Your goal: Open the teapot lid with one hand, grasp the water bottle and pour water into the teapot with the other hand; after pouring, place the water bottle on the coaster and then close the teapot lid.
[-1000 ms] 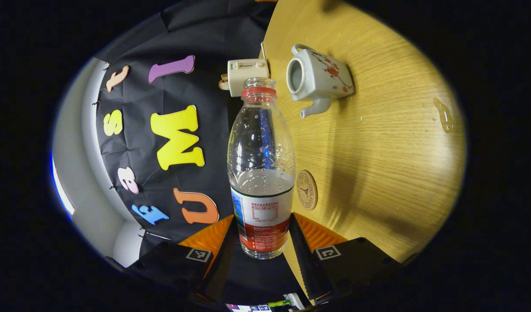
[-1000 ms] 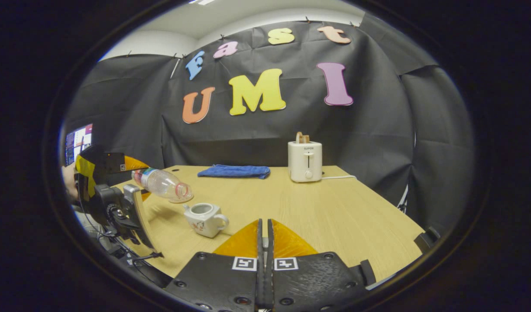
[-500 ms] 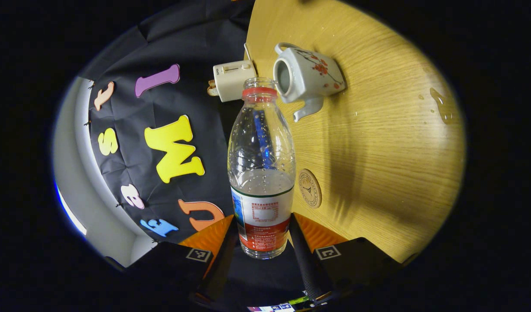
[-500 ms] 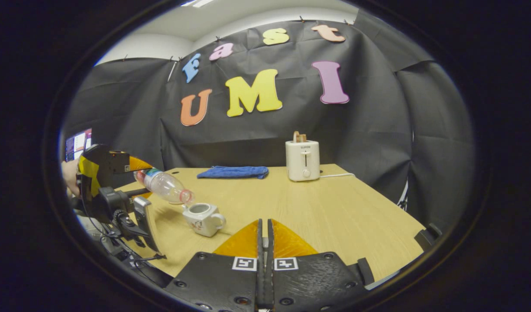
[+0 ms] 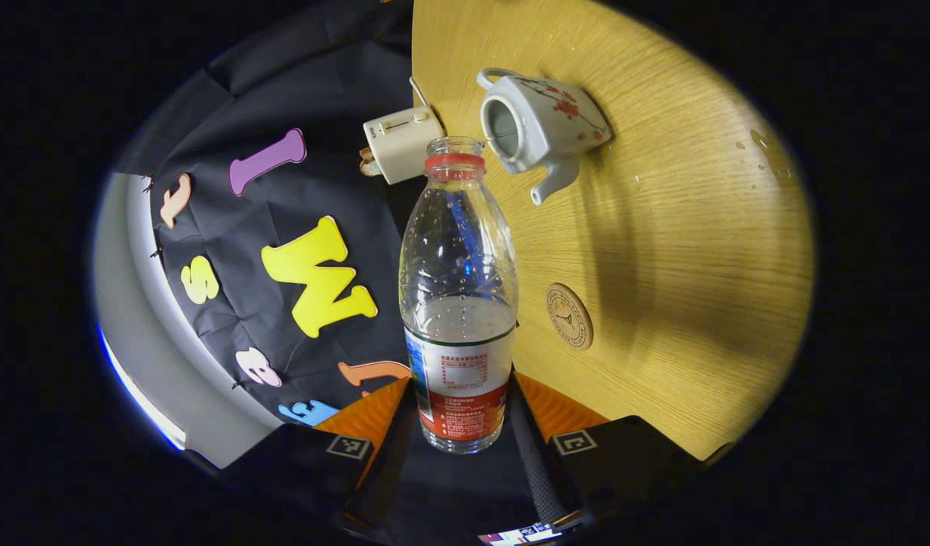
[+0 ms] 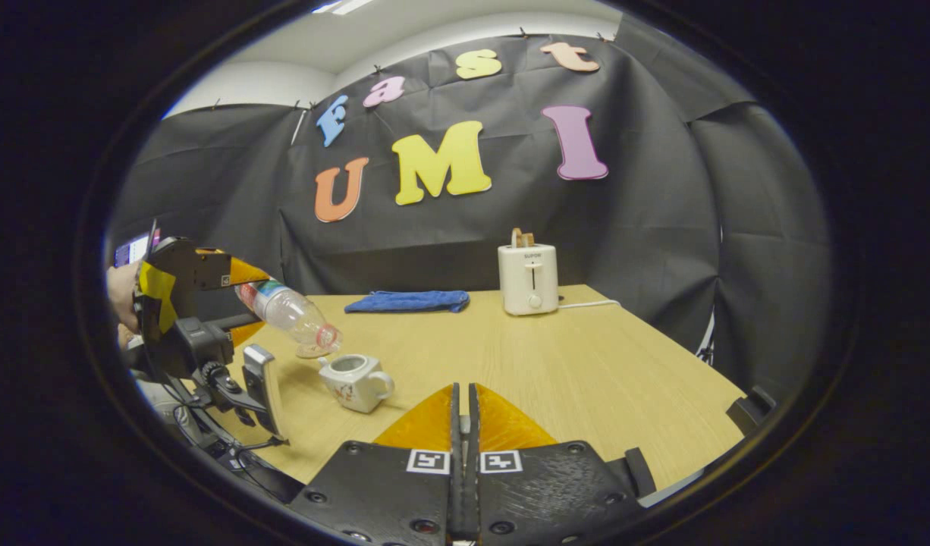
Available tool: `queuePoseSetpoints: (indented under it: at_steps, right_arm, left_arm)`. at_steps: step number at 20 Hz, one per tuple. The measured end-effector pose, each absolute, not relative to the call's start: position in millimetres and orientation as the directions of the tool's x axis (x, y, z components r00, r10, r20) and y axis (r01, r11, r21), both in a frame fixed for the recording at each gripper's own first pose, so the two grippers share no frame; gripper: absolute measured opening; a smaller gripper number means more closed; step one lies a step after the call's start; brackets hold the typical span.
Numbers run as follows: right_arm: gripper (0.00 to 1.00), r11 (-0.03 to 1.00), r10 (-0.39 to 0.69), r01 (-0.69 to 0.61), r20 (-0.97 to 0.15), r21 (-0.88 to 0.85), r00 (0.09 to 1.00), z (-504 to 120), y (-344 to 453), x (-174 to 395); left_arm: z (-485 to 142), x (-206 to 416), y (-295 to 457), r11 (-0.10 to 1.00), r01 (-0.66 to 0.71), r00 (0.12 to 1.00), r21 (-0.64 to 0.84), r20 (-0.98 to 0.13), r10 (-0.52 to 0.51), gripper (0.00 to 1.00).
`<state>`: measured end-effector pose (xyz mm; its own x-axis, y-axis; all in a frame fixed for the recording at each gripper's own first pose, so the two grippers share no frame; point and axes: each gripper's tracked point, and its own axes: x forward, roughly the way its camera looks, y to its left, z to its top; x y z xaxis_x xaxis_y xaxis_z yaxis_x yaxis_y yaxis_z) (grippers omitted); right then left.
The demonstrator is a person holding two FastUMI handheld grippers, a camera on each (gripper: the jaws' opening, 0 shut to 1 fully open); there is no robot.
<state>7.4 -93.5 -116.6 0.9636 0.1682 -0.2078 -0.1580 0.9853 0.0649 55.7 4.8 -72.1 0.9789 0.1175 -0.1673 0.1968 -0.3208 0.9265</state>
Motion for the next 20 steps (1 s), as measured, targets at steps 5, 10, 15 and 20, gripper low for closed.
queuePoseSetpoints:
  at_steps: [5,10,15,20]
  right_arm:
    - [0.00,0.985,0.170,-0.159,-0.205,0.068,0.964,-116.8,-94.0,7.8]
    - [0.00,0.984,0.172,-0.161,-0.204,0.071,0.964,-116.7,-93.9,7.3]
    - [0.00,0.983,0.176,-0.163,-0.203,0.078,0.963,-117.7,-94.4,6.4]
    - [0.00,0.983,0.178,-0.164,-0.201,0.084,0.963,-118.1,-96.0,7.2]
  left_arm:
    - [-65.6,58.5,3.6,-0.353,0.190,0.980,0.916,-0.156,0.121,0.72]
    - [-58.4,59.7,1.8,-0.391,0.190,0.980,0.901,-0.151,0.130,0.72]
    - [-49.7,65.6,-1.8,-0.436,0.175,0.983,0.883,-0.135,0.122,0.72]
    - [-45.6,66.6,-3.2,-0.458,0.173,0.984,0.872,-0.132,0.121,0.72]
